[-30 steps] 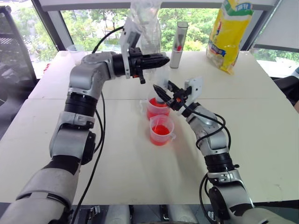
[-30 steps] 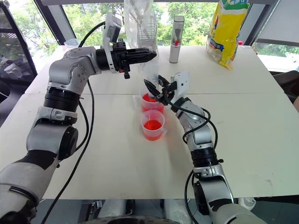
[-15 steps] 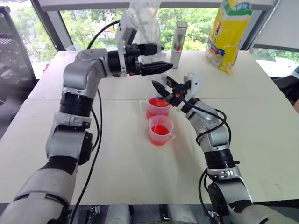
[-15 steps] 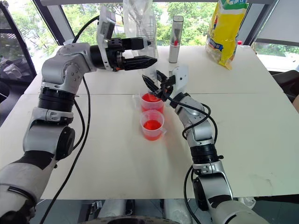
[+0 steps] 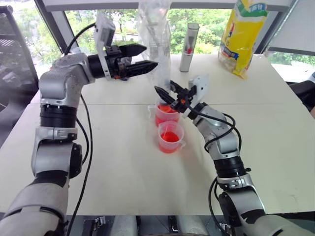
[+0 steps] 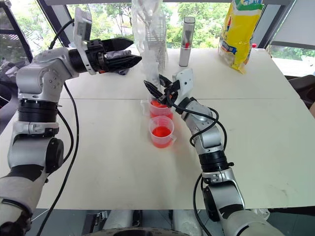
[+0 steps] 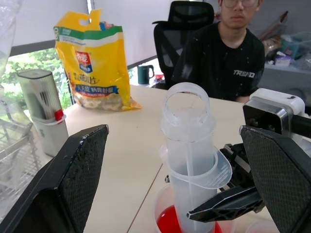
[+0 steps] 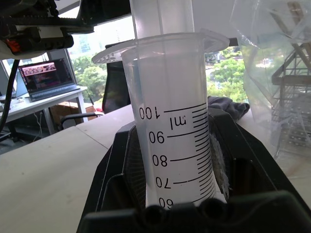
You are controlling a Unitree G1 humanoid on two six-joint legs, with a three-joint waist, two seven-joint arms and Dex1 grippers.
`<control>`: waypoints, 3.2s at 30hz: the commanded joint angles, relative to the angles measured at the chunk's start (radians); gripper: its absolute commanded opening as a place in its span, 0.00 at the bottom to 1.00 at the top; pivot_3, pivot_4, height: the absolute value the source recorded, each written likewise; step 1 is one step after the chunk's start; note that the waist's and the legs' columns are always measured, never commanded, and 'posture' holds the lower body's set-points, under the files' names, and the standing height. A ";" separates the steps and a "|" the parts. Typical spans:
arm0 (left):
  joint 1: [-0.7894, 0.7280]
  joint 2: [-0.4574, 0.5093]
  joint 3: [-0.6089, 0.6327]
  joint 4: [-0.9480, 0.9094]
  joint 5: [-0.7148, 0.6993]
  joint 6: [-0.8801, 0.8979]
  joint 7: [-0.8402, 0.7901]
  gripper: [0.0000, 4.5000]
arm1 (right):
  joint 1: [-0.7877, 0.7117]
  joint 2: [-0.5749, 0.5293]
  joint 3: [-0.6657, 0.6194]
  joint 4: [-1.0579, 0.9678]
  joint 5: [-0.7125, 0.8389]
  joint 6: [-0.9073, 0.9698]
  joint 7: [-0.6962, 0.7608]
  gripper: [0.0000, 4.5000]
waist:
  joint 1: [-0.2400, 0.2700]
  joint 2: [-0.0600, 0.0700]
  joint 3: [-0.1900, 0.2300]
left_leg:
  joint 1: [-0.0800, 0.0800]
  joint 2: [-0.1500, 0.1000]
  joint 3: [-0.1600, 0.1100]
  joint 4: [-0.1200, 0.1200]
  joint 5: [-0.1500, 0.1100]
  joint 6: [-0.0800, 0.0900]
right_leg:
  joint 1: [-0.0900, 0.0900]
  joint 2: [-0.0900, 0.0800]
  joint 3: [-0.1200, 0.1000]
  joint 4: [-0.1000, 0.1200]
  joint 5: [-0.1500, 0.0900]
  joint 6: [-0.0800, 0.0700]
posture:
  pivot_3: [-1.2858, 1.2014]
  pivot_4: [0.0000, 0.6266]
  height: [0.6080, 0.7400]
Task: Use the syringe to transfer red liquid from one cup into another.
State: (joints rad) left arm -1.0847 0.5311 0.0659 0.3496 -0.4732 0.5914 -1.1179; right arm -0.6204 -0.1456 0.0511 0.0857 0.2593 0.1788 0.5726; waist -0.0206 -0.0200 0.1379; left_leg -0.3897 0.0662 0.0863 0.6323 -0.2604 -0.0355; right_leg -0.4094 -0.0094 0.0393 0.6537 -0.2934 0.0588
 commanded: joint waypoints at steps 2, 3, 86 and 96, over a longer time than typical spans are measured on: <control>0.032 0.050 0.052 -0.088 -0.049 0.041 0.004 1.00 | -0.036 0.001 -0.017 -0.041 0.009 -0.033 -0.011 0.32 | -0.003 0.000 0.000 | 0.000 0.000 0.000 0.000 0.000 0.000 | 0.000 0.000 0.000 0.000 0.000 0.000 | 0.52 0.24 1.00; 0.041 0.058 0.059 -0.098 -0.054 0.049 0.011 1.00 | -0.036 0.000 -0.018 -0.040 0.008 -0.035 -0.013 0.32 | -0.004 0.000 0.000 | 0.000 0.000 0.000 0.000 0.000 0.000 | 0.000 0.000 0.000 0.001 0.000 0.000 | 0.52 0.24 1.00; -0.038 -0.101 -0.098 -0.149 -0.128 0.154 -0.144 0.01 | 0.275 -0.163 0.021 -0.634 0.192 0.262 -0.056 0.32 | 0.002 -0.001 0.000 | 0.000 -0.001 -0.001 0.001 0.000 0.000 | 0.001 0.001 0.000 0.000 0.000 0.000 | 0.52 0.24 1.00; -0.038 -0.125 -0.135 -0.151 -0.111 0.139 -0.161 0.01 | 0.233 -0.152 0.004 -0.633 0.231 0.301 -0.066 0.32 | 0.003 -0.001 0.000 | 0.000 -0.001 -0.001 0.001 0.000 0.000 | 0.001 0.001 0.000 0.000 0.000 0.000 | 0.52 0.24 1.00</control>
State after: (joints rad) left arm -1.1117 0.4300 -0.0259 0.2355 -0.5759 0.7324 -1.2562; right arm -0.3424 -0.3137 0.0589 -0.4976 0.4571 0.4901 0.5089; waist -0.0181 -0.0207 0.1375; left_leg -0.3894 0.0653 0.0849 0.6330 -0.2603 -0.0355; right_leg -0.4086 -0.0082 0.0395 0.6538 -0.2936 0.0590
